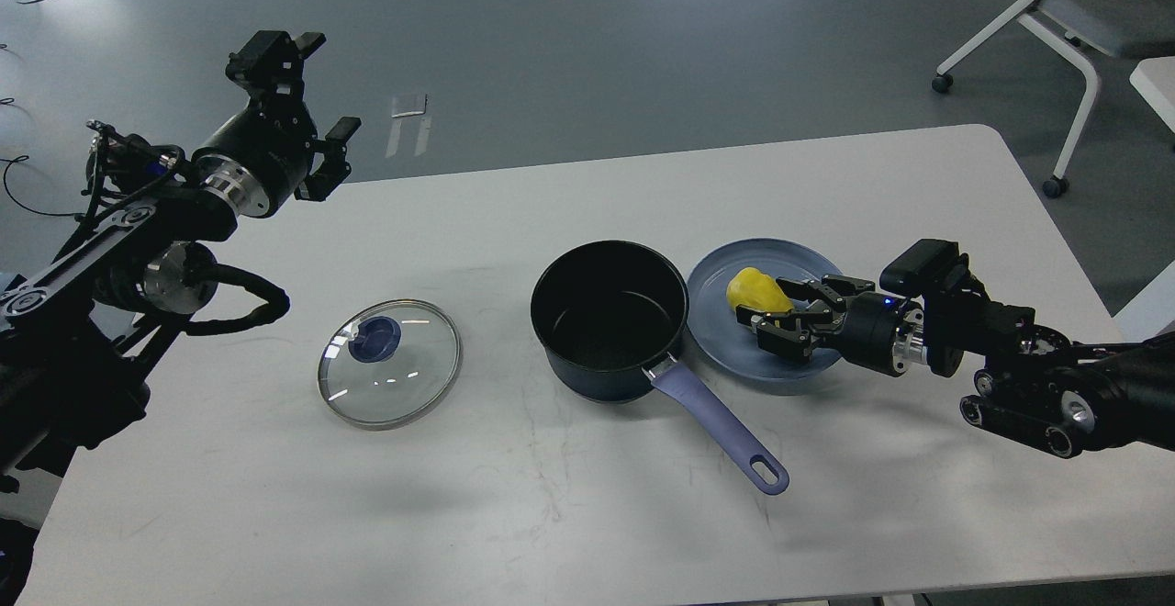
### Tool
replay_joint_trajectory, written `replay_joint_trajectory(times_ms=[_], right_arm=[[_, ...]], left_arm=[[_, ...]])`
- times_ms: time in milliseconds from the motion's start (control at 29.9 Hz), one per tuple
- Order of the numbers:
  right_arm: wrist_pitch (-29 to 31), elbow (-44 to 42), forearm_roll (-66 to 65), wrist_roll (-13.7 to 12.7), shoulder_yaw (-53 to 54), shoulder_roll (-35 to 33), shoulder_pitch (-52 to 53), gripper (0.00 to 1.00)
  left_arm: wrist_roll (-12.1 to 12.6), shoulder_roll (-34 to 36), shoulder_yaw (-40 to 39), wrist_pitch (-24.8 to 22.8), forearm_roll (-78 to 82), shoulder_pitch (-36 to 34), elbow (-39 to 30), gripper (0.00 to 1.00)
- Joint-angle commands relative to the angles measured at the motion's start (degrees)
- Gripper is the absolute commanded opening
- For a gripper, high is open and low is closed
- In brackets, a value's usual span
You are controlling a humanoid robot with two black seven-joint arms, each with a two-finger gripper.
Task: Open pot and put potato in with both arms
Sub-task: 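Grasp the yellow potato with the right gripper and carry it over the saucepan, then release the potato into the saucepan and raise the right gripper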
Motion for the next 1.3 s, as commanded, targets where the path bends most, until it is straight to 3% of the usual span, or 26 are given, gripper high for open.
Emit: replay_joint_trajectory(times_ms=[0, 301, 601, 735, 802, 835, 902, 935, 969, 1203, 1269], right_arm=[[-0.04, -2.02, 0.05, -0.01, -0.02, 1.43, 0.21, 0.49], [-0.48, -2.21, 0.84, -0.01, 0.68, 1.26, 2.75, 0.32], [-2.85, 8.08, 2.60, -0.01, 4.99, 1.17, 7.33, 0.31], [-2.85, 8.61, 3.04, -0.01, 4.99, 5.11, 8.30, 0.32], [-2.85, 8.87, 3.65, -0.01, 4.99, 6.09, 8.12, 0.36], [-2.76, 8.87, 4.44, -0.01, 4.90, 6.96, 7.43, 0.44], [-2.76, 8.96, 5.24, -0.01, 4.64, 8.11, 6.72, 0.66], [-2.85, 9.22, 5.59, -0.01, 4.55, 8.46, 5.93, 0.96], [-2.85, 9.31, 5.59, -0.01, 4.64, 8.47, 5.66, 1.00], [-2.85, 9.22, 7.34, -0.01, 5.43, 8.20, 5.31, 1.00], [-2.85, 9.22, 10.32, -0.01, 5.69, 8.20, 5.84, 1.00]], left_arm=[[-0.21, 0.47, 0.00, 0.00, 0.07, 0.23, 0.00, 0.98], [-1.18, 0.47, 0.35, 0.18, 0.25, 0.32, 0.00, 0.98], [-1.18, 0.47, 0.35, 0.09, 0.25, 0.23, 0.00, 0.98], [-1.18, 0.56, 0.35, 0.18, 0.25, 0.32, 0.00, 0.98], [-1.18, 0.65, 0.35, 0.18, 0.25, 0.41, 0.00, 0.98], [-1.18, 0.65, 0.35, 0.18, 0.25, 0.49, 0.00, 0.98], [-1.18, 0.65, 0.26, 0.18, 0.16, 0.84, -0.09, 0.98], [-1.18, 0.74, 0.26, 0.18, 0.25, 0.84, 0.00, 0.98], [-1.18, 0.74, 0.26, 0.18, 0.25, 0.84, -0.09, 0.98], [-1.18, 0.65, 0.35, 0.18, 0.16, 0.76, -0.09, 0.98], [-2.14, 0.30, 0.26, 0.18, 0.16, 0.76, 0.00, 0.98]])
